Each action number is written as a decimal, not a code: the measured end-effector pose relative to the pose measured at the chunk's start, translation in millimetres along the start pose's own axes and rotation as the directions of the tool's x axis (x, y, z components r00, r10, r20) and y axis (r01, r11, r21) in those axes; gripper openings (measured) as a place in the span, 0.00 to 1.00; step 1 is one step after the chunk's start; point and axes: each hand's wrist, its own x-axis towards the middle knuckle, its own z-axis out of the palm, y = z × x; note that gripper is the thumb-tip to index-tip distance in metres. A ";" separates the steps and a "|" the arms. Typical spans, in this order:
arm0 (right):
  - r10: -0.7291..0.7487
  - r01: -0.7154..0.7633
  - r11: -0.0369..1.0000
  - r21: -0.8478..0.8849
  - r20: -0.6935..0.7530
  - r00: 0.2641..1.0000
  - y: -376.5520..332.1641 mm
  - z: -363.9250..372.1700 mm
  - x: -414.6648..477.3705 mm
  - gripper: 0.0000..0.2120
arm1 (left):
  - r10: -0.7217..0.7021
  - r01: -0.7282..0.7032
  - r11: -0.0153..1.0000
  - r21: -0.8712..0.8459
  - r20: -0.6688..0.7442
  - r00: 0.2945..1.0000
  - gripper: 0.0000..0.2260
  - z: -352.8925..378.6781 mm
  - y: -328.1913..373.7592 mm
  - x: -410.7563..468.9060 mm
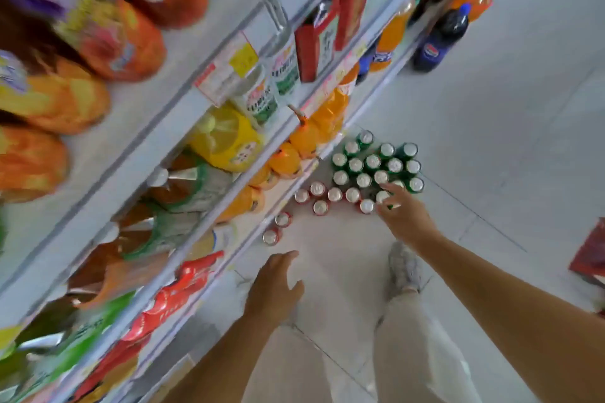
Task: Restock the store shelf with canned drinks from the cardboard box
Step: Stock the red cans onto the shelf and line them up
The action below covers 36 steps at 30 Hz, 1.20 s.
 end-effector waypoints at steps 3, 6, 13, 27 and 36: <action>0.144 -0.142 0.989 -0.043 0.049 0.988 76.4 48.0 60.9 0.24 | -0.094 0.094 0.996 -0.006 0.053 0.994 0.23 50.5 -23.3 69.8; 0.221 -0.216 0.974 -0.063 0.082 0.972 144.9 96.3 124.5 0.27 | -0.123 0.123 0.992 -0.005 0.067 0.990 0.23 104.1 -47.1 150.0; 0.217 -0.217 0.974 -0.062 0.006 0.976 245.3 190.0 260.2 0.40 | -0.080 0.081 0.997 0.015 -0.015 0.997 0.32 202.7 -82.8 324.1; 0.206 -0.233 0.967 -0.106 -0.218 0.954 285.4 246.1 317.5 0.34 | -0.124 0.093 0.989 -0.112 -0.309 0.943 0.30 263.4 -99.8 399.6; 0.135 -0.140 0.982 -0.123 -0.051 0.990 198.6 163.1 217.7 0.33 | -0.104 0.017 0.971 -0.239 -0.356 0.929 0.29 166.6 -40.3 287.5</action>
